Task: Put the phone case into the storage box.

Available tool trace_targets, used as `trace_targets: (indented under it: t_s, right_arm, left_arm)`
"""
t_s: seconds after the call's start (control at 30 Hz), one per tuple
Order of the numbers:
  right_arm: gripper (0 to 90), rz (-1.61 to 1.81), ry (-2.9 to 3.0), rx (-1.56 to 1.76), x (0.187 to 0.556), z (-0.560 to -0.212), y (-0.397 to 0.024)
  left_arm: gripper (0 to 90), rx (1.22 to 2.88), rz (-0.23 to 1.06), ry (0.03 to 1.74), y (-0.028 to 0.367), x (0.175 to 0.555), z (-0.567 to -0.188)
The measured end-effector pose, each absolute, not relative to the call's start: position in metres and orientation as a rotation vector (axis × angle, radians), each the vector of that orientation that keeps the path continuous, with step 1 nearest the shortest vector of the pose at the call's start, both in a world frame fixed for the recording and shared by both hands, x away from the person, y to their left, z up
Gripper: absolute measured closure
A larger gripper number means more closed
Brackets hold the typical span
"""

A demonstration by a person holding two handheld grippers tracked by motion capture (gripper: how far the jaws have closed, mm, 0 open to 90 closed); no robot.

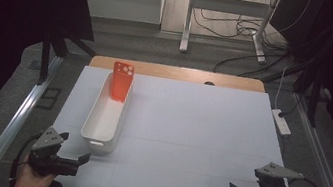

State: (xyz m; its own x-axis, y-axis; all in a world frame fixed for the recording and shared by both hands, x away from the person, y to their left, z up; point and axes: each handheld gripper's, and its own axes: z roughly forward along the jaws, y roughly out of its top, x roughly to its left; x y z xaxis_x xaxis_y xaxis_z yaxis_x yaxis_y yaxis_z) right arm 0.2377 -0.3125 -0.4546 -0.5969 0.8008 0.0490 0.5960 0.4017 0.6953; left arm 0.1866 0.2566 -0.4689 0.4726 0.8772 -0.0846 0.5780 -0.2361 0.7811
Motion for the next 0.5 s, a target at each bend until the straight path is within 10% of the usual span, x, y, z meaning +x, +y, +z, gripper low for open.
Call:
trace_targets:
  t_s: [0.5]
  right_arm:
    - [0.4,0.989,2.373,1.222,0.2379,-0.4548,-0.312]
  left_arm:
    - [0.0,1.99,0.501,1.253,0.2547,0.1863,-0.4704]
